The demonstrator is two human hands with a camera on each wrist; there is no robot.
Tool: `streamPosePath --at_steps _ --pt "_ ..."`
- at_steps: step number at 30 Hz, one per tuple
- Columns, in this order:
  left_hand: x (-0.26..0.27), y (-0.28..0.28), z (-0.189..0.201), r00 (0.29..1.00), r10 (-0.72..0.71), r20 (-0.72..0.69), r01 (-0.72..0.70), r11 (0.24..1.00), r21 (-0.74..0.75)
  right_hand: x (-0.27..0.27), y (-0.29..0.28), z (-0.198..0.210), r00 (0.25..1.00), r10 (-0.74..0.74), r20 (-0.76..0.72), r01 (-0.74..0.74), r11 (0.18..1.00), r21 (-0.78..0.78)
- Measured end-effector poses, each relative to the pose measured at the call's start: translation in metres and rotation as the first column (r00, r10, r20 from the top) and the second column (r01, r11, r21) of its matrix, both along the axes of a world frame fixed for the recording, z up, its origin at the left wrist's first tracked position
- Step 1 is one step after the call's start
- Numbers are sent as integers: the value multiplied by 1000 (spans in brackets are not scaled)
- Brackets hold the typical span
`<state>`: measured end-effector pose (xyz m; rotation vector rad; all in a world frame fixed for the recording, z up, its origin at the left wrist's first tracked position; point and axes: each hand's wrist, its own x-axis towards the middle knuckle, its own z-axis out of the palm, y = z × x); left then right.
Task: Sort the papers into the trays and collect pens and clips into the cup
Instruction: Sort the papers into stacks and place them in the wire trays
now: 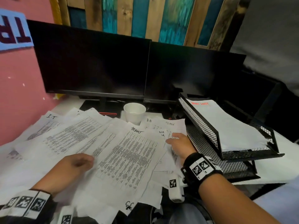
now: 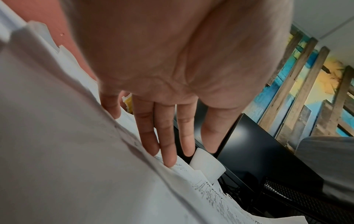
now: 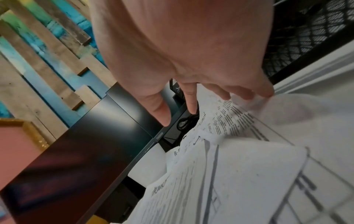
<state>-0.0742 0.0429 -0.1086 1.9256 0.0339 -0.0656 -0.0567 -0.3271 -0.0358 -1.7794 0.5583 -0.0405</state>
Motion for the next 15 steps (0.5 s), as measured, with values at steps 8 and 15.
streamPosePath --at_steps 8,15 --pt "0 4 -3 1000 -29 -12 29 999 25 -10 -11 -15 991 -130 37 121 975 184" --pt "-2 2 6 998 -58 -10 58 997 42 -21 -6 -20 966 -194 172 169 974 149"
